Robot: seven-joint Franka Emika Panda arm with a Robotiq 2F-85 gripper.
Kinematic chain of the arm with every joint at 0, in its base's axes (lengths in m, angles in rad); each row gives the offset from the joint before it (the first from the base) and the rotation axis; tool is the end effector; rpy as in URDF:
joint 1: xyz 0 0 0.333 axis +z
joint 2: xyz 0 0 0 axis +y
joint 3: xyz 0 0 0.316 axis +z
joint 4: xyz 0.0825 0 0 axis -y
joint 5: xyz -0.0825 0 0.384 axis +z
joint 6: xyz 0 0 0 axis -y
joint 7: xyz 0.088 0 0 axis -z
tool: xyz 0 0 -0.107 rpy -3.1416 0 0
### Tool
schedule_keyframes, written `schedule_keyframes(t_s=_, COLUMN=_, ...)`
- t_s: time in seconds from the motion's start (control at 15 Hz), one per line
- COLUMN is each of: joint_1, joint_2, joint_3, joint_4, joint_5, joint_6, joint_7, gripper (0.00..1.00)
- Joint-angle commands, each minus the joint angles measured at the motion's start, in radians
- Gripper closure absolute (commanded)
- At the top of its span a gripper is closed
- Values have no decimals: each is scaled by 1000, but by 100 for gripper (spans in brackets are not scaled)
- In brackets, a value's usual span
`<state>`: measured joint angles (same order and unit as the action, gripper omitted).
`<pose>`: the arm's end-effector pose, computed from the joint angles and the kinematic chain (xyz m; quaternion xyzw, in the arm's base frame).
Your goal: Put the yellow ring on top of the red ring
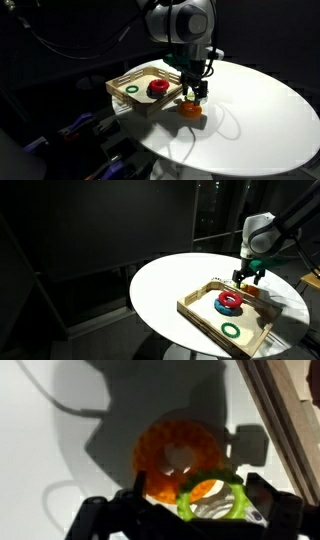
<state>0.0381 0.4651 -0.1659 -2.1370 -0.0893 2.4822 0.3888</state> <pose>0.5543 -0.0727 0.1781 0.9734 -0.2124 -0.0492 0.0697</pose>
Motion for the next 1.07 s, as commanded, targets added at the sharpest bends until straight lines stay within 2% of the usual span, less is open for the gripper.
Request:
schedule_keyframes(t_s=0.0, joint_1=16, joint_2=9, joint_3=-18, joint_4=7, joint_5=-27, joint_6=13, joint_7=23, gripper=0)
schedule_keyframes(t_s=1.0, joint_1=17, joint_2=-21, joint_3=-3, joint_4=1, joint_5=-7, joint_6=33, joint_7=9, gripper=0)
